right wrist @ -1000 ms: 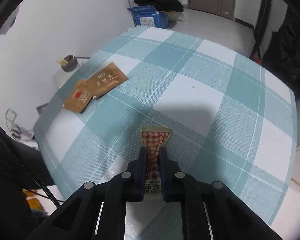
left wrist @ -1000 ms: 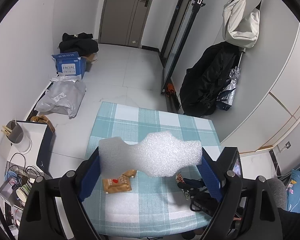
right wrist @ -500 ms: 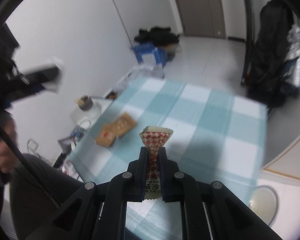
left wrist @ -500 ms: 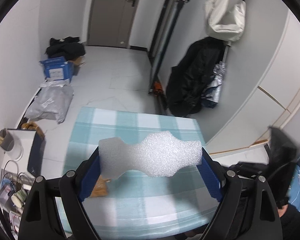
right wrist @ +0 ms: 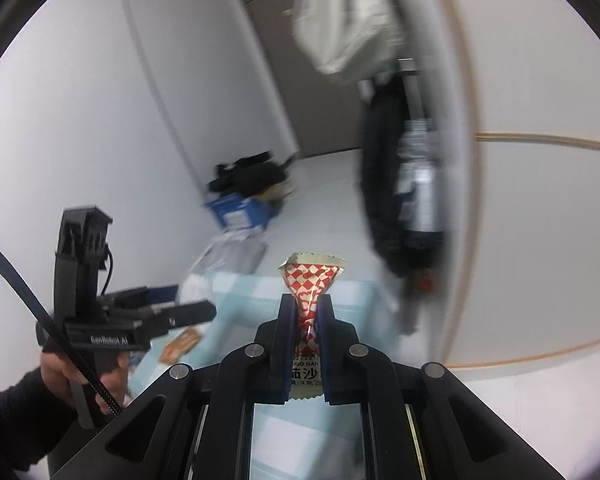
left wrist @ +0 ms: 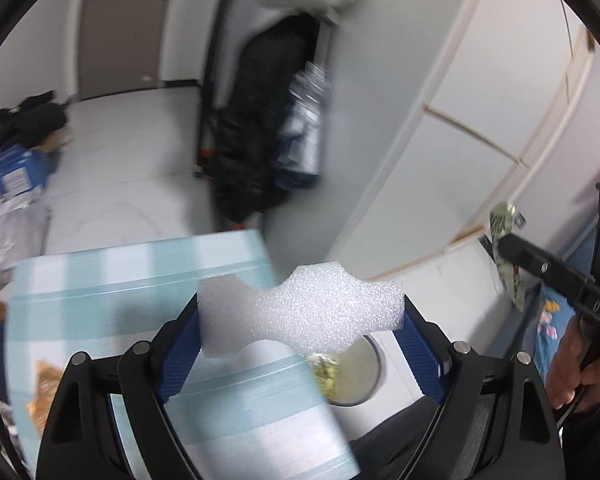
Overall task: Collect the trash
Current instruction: 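Carry the foam and sauce packet with both grippers to the grey bin, then open both grippers over the grey bin, dropping the foam and sauce packet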
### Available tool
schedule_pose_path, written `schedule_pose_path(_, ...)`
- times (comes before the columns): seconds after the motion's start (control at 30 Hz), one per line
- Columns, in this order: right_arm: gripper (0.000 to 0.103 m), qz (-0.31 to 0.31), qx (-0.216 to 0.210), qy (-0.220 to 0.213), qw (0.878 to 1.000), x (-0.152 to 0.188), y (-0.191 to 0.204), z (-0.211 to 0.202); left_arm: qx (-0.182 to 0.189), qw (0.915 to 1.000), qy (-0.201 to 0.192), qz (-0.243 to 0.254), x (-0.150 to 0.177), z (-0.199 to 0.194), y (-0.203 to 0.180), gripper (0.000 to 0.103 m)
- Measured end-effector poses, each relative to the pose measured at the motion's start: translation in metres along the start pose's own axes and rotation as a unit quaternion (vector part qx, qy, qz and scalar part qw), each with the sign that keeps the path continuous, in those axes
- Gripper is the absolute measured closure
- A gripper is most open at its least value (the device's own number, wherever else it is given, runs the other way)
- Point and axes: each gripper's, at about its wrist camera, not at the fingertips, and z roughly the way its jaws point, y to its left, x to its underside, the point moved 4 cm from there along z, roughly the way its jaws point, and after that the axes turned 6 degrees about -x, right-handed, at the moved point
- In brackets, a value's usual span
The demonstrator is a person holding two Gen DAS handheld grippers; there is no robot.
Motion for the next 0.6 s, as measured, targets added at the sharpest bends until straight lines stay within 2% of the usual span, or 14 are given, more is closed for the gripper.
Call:
schedule_pose_path(0.17,0.093,0.061,0.04,-0.002,0.997,0.016,-0.076,-0.015,0.029,0.9973,0.061,0.03,0.003,0.062,-0.04,0.016)
schedule_pose_path(0.33,0.093,0.129,0.063,0.025,0.989,0.055,-0.141,0.0,0.038,0.9897,0.124,0.061,0.016,0.118,-0.073,0.016)
schedule_pose_path(0.6,0.093,0.232,0.066,0.077,0.967,0.127,-0.21,0.05,0.039,0.9673,0.23,0.1,0.053,0.199,-0.101,0.016)
